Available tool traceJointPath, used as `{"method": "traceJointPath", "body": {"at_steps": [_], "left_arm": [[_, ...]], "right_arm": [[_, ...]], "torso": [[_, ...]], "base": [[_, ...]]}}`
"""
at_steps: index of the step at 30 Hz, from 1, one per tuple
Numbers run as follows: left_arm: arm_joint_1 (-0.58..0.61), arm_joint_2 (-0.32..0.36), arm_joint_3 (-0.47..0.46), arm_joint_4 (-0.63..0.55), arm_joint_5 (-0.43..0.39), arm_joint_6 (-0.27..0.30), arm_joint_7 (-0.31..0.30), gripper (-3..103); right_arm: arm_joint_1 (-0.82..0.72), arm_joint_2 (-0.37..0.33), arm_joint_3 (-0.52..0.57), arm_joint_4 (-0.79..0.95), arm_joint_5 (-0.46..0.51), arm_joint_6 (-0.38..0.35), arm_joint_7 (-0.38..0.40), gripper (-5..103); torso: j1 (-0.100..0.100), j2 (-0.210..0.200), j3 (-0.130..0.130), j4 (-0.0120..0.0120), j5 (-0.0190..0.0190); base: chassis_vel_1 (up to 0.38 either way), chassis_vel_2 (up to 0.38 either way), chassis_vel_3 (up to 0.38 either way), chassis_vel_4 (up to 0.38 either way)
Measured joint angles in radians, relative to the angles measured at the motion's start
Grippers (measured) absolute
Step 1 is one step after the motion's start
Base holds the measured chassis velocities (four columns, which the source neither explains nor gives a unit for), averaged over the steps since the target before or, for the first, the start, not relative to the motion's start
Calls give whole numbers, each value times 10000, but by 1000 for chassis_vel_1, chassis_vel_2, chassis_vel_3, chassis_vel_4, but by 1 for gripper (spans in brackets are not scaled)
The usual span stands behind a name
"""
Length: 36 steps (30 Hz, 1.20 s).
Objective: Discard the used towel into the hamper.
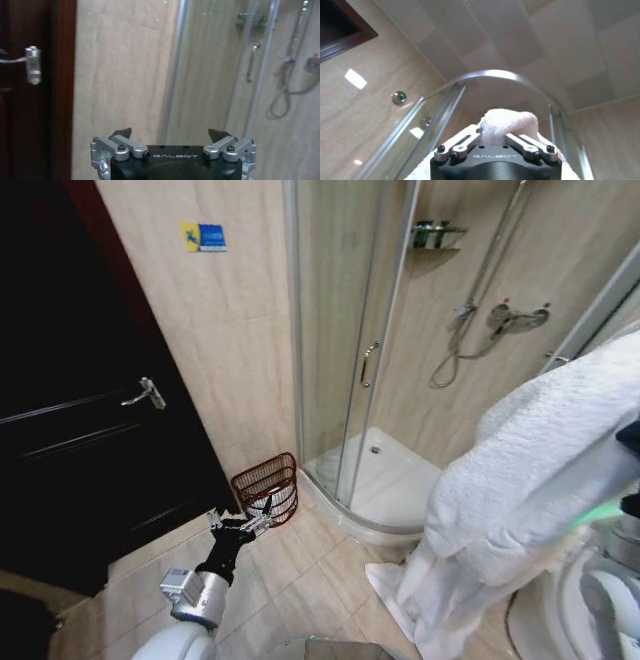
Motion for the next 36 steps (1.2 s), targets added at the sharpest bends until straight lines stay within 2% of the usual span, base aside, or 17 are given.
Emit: {"method": "traceJointPath", "body": {"at_steps": [22,28,36], "left_arm": [[1,-1,0,0,0,0,0,100],[0,0,0,0,0,0,0,100],[0,0,0,0,0,0,0,100]], "right_arm": [[15,95,-23,0,22,-166,7,5],[52,129,-126,0,4,-185,-20,5],[-50,254,-176,0,-2,-188,-22,5]], "torso": [[1,1,0,4,0],[2,1,0,-3,-1],[2,2,0,-1,0]], "base": [[114,110,116,112],[6,9,12,5],[0,0,0,0]]}}
